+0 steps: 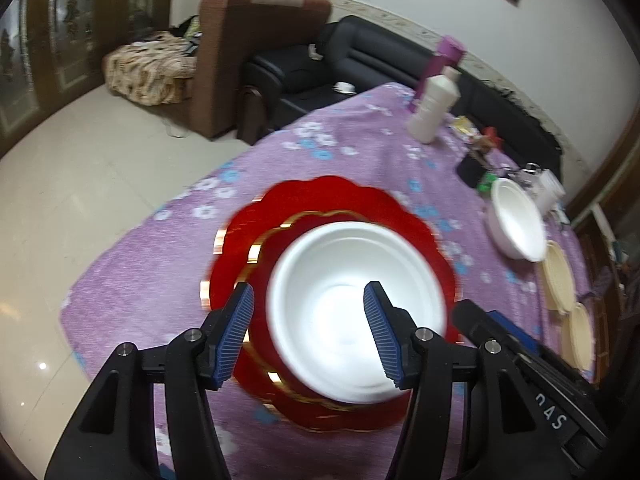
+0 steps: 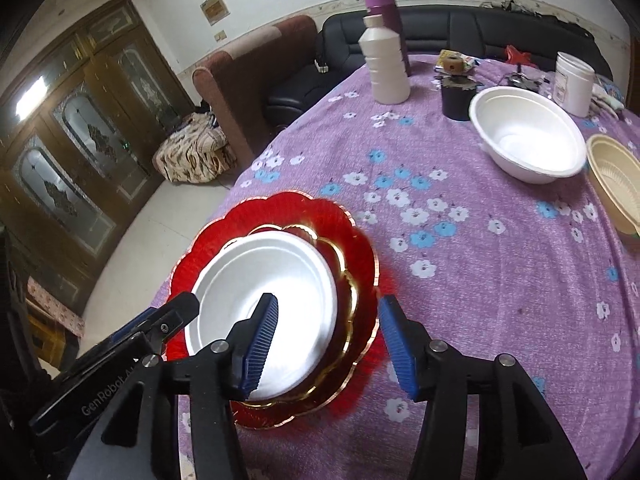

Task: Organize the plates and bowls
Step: 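Open both grippers to release the bowl on the red plates, then move both grippers to the second white foam bowl beside the motor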

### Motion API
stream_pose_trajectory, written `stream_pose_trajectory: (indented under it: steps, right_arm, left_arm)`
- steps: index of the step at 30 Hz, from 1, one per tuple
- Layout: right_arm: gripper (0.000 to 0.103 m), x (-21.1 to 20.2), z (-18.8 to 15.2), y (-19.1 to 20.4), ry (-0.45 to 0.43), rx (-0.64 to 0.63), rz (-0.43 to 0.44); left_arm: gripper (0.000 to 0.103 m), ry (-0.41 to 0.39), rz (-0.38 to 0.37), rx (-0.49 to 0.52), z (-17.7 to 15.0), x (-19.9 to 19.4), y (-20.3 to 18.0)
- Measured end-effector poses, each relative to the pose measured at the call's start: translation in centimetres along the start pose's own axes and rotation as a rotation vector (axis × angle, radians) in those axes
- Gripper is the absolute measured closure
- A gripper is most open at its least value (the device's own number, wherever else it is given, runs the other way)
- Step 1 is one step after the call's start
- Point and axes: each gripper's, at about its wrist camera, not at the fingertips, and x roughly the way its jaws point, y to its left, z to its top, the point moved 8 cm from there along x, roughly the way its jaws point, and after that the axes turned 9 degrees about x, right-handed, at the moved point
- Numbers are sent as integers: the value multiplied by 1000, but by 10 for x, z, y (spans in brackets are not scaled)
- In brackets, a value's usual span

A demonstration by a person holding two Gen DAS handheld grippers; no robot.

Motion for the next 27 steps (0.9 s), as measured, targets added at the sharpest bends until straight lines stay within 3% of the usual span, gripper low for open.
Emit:
stream_pose_trajectory:
  steps: [4, 10, 14, 16, 20, 22, 27]
  right_arm:
    - [48, -14, 8, -22, -18, 52, 27]
    - [38, -30, 26, -78, -46, 192, 49]
    - [23, -35, 34, -120, -47, 318, 74]
    - [23, -37, 36, -143, -51, 389, 80]
    - [11, -35, 42, -182, -45, 551, 105]
    - [0, -33, 43, -195, -36, 641, 131]
    - [1, -30, 59, -221, -31, 783, 215]
  left_arm:
    - [47, -4, -47, 52, 9, -5, -29]
    - [40, 28, -115, 131, 21, 2, -81]
    - [29, 107, -169, 153, 22, 19, -116]
    - [26, 130, -178, 163, 22, 24, -128]
    - [23, 230, -229, 161, 21, 43, -156]
    - [23, 251, -228, 164, 23, 48, -164]
    - [23, 240, -204, 177, 42, 60, -184]
